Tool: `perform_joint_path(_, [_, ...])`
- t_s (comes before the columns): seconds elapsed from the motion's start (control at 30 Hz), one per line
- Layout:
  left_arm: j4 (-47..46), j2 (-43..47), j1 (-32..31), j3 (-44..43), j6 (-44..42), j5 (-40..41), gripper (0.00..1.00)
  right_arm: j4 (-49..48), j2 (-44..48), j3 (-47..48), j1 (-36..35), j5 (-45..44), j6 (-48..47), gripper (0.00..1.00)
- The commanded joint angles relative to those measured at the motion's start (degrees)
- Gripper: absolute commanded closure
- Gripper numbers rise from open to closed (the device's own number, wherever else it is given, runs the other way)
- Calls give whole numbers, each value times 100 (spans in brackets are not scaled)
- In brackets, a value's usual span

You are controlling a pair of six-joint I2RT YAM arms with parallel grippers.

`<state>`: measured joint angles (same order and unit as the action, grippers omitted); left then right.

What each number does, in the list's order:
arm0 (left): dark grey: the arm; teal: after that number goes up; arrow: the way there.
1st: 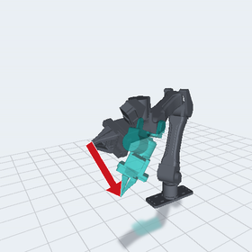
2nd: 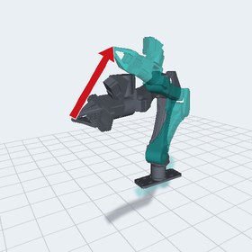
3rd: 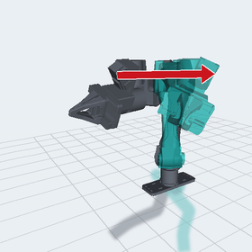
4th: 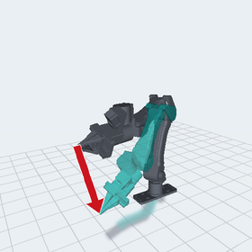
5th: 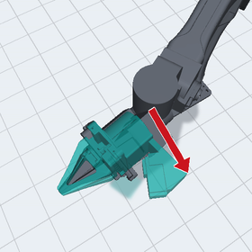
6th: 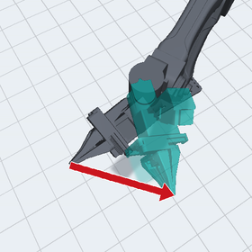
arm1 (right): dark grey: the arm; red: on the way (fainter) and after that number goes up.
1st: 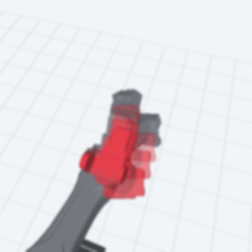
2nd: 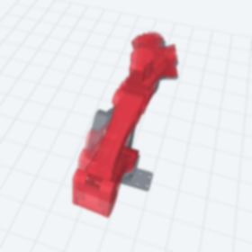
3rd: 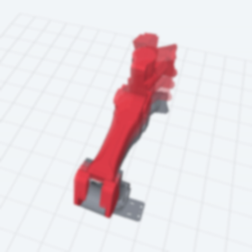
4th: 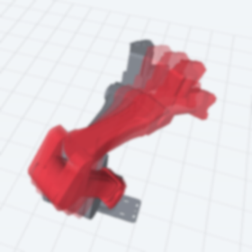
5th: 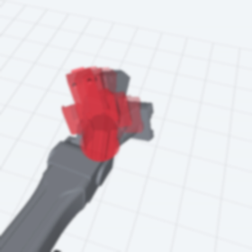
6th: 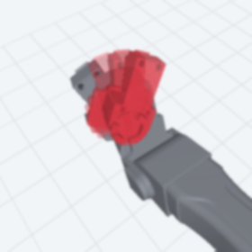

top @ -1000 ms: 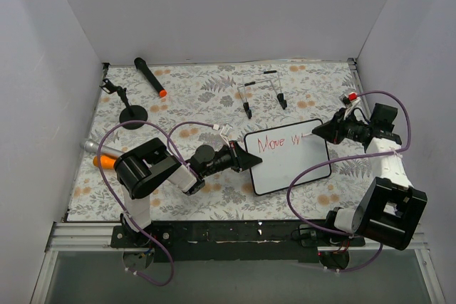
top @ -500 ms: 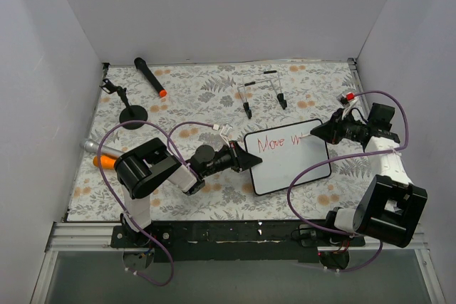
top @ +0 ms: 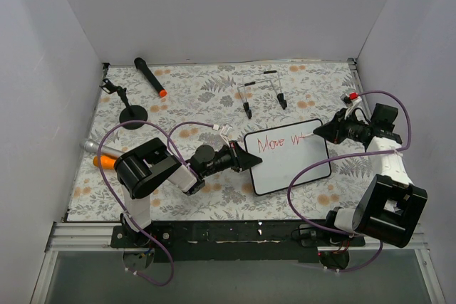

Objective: Write a sentence on the whiteboard

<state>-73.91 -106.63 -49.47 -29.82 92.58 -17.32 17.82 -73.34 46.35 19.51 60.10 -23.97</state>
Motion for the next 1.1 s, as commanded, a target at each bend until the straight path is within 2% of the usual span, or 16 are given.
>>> perform_joint_path(0.0, [-255, 28, -36, -50, -249, -96, 100, -69, 22, 217, 27, -16, -187, 99])
perform_joint_path(0.47, [-282, 37, -36, -59, -257, -114, 100, 1390, -14, 375, 27, 152, -1321, 99])
perform_joint_path(0.73, [-352, 10, -36, -32, -222, -122, 100, 1312, -22, 384, 27, 90, -1277, 99])
perform_joint_path(0.9, [-352, 28, -27, -15, -222, -122, 100, 925, -5, 489, 27, -33, -892, 99])
perform_joint_path(1.07, [-352, 19, -36, -23, -222, -149, 100, 775, -189, 893, 88, 55, -724, 99])
